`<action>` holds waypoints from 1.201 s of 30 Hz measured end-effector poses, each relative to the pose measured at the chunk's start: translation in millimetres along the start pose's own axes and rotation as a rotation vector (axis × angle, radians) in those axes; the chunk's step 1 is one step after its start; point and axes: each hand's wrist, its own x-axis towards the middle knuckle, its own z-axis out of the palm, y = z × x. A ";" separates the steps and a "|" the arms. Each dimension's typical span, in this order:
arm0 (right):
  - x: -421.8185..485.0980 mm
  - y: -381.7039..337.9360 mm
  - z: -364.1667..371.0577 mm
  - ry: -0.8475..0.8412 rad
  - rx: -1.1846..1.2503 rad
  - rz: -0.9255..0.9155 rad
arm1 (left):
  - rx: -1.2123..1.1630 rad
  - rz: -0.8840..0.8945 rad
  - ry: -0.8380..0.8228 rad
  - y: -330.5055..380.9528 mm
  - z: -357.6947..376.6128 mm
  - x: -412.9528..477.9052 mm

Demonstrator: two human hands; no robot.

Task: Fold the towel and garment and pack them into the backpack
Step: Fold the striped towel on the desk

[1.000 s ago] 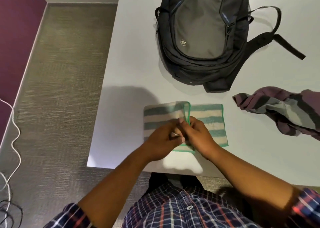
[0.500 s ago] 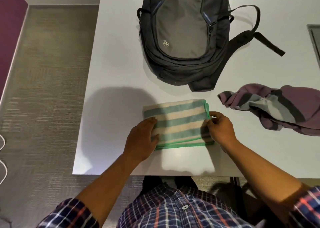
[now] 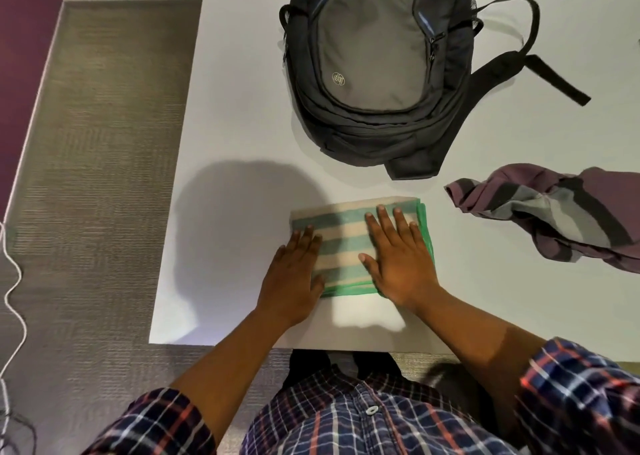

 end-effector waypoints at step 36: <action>-9.8 -13.0 -30.2 0.087 0.802 0.528 | -0.420 -0.058 0.234 61.9 -27.9 6.3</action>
